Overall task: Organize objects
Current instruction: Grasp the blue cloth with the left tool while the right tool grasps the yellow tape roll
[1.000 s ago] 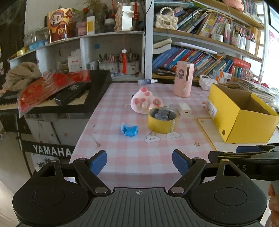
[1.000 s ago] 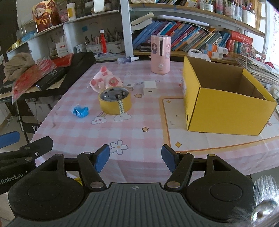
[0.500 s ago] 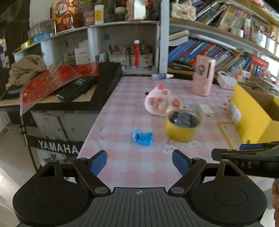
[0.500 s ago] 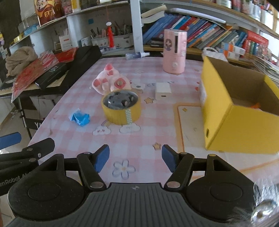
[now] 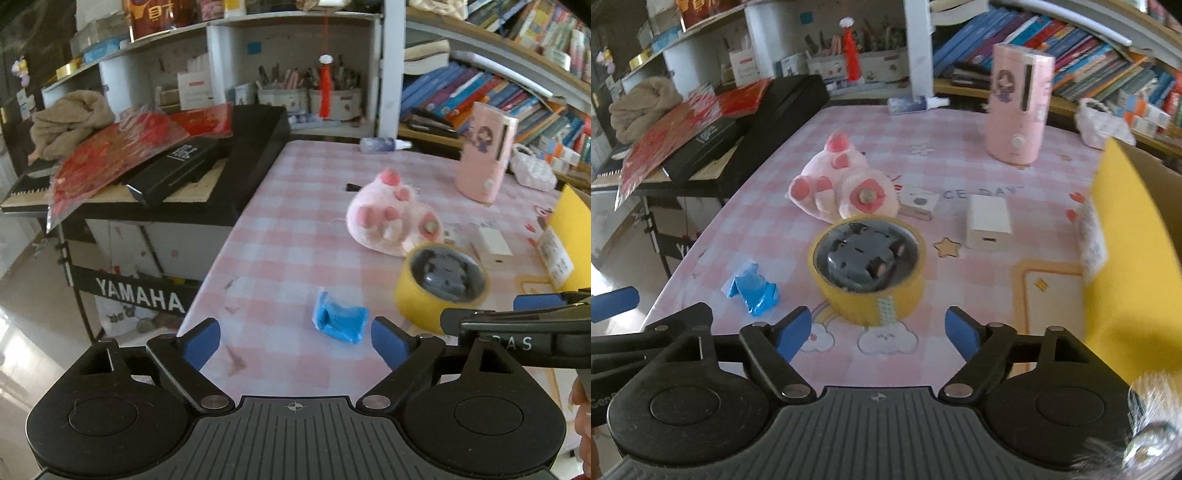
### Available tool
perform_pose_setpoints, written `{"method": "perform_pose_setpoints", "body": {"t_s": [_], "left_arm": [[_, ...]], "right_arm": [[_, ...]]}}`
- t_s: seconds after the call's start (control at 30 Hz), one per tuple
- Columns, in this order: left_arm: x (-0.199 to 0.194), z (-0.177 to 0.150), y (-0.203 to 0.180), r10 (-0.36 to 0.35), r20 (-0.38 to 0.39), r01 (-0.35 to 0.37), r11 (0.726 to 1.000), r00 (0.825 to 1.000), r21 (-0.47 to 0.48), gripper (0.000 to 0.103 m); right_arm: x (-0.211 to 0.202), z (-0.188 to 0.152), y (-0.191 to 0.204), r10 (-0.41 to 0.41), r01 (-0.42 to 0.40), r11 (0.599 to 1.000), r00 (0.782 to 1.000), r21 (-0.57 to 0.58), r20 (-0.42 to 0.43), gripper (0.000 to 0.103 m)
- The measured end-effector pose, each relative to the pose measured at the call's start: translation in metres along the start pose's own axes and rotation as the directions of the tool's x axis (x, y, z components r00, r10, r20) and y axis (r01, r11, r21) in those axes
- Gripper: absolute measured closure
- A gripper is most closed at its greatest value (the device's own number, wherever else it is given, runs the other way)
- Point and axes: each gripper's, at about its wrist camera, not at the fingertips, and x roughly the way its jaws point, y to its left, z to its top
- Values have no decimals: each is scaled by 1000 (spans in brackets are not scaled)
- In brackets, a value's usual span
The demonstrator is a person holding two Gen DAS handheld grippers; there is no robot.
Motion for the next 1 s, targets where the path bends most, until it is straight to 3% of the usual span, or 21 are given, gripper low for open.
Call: {"method": "perform_pose_setpoints", "body": {"t_s": [0.37,0.6,0.73,0.9,0.93,1.0], "left_arm": [[20,10,8,35,-52,-37,998,998,-44,12],[31,15,3,27,-75,-30,999,997,-32,12],[40,19,-7,2,-91,-3,1000,996,-13,12],[56,22,-22,-72,-127,74,997,989,13,15],[60,22,-24,-75,-133,78,997,988,17,18],[67,22,-29,-71,-148,75,997,987,28,38]], "right_arm": [[46,23,6,8,-10,998,999,-58,-48,16],[60,28,3,37,-38,995,999,-94,-22,15],[39,37,-12,77,-75,997,994,-30,77,16],[7,46,-29,51,-57,998,970,16,237,16],[3,48,-32,47,-55,998,966,26,254,16],[-1,50,-40,49,-64,997,959,45,279,16]]}}
